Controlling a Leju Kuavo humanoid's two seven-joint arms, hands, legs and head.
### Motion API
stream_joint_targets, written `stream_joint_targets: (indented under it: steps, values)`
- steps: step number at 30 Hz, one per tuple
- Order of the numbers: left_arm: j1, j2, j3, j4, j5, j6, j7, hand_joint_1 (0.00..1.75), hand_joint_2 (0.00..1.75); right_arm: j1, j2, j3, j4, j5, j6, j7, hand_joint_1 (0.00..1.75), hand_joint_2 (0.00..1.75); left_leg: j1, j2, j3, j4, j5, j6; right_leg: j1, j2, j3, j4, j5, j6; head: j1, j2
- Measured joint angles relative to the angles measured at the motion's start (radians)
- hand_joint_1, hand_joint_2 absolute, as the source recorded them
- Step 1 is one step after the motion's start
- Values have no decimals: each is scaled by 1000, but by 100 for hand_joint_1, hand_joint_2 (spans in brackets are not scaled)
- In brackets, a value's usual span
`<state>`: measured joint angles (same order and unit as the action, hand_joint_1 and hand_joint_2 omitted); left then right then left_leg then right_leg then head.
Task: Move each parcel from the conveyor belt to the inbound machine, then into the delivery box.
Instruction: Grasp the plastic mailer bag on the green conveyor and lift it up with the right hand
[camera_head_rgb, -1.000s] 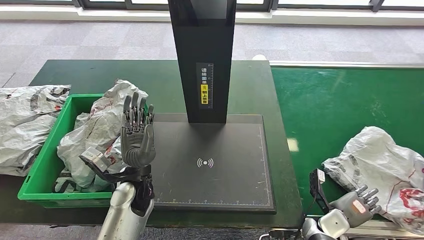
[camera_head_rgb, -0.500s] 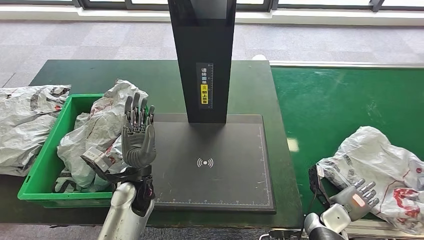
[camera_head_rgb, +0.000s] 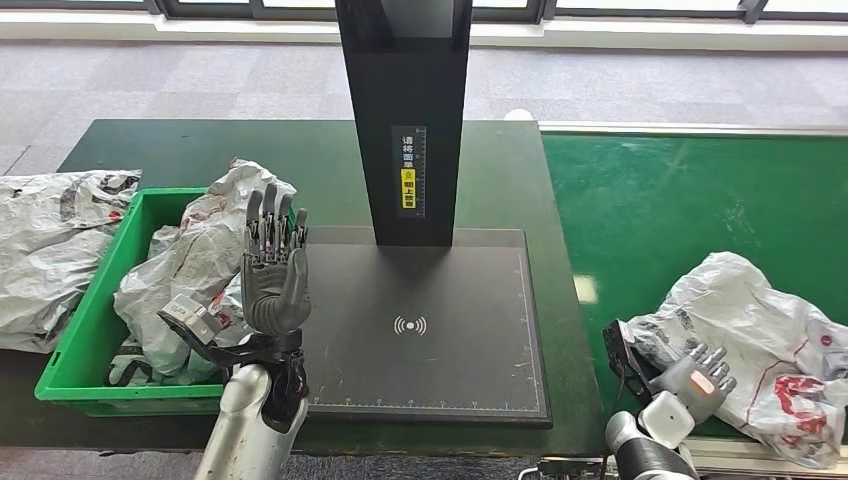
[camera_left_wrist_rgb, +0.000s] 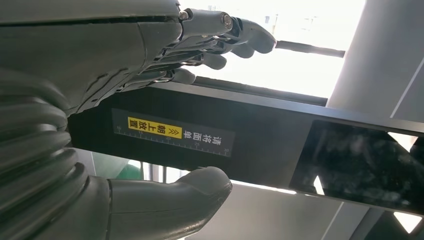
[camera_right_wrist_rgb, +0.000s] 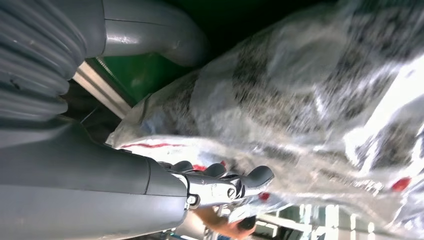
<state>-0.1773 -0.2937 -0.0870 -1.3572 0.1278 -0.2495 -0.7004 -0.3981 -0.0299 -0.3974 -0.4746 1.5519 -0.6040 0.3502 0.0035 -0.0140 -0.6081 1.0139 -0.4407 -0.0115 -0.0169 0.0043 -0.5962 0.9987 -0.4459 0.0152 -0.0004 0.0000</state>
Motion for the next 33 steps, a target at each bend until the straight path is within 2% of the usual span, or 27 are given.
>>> stream_joint_targets:
  steps: [1, 5, 18, 21, 26, 30, 33]
  values:
    - [0, 0, 0, -2, 0, 0, 0, 0, 175, -4, 0, -1, 5, -2, 17, -13, 0, 175, 0, 0, 0, 0, 0, 0, 0, 0, 0, 0, 0, 0, 0, 0]
    - [2, 0, 0, -15, 0, 0, 0, 0, 175, -21, 0, -4, 21, 12, 56, -10, 175, 175, 0, 1, 1, 0, 0, 0, 0, 0, 1, 0, 0, 0, 0, 0]
    - [6, 0, 0, -48, -4, 2, 7, 0, 175, -39, 0, -4, 36, 20, 78, -30, 175, 175, 0, 1, 1, 1, 2, 3, 0, 0, 3, -2, 3, 3, 0, 0]
    - [7, 0, 0, -50, -12, 6, 11, 0, 175, -46, 1, -4, 42, 15, 85, -66, 175, 175, 0, 1, 1, 1, 2, 3, 0, 0, 4, -1, 3, 3, 0, 0]
    - [7, 0, 0, -52, -13, 12, 10, 0, 175, -57, 17, -8, 46, -30, 58, -217, 175, 175, 0, 1, 1, 1, 2, 2, 0, 0, 3, -1, 3, 3, 0, 0]
    - [7, 0, 0, -52, -25, 25, 4, 0, 175, -54, 74, -42, -16, -150, -68, -517, 175, 175, 0, 1, 1, 1, 2, 2, 0, 0, 2, 0, 2, 3, 0, 0]
    - [7, 0, 0, -52, -29, 27, 2, 0, 175, -45, 138, -63, -134, -196, -95, -645, 175, 175, 1, 0, 1, 1, 2, 1, 1, 0, 2, 0, 2, 2, 0, 0]
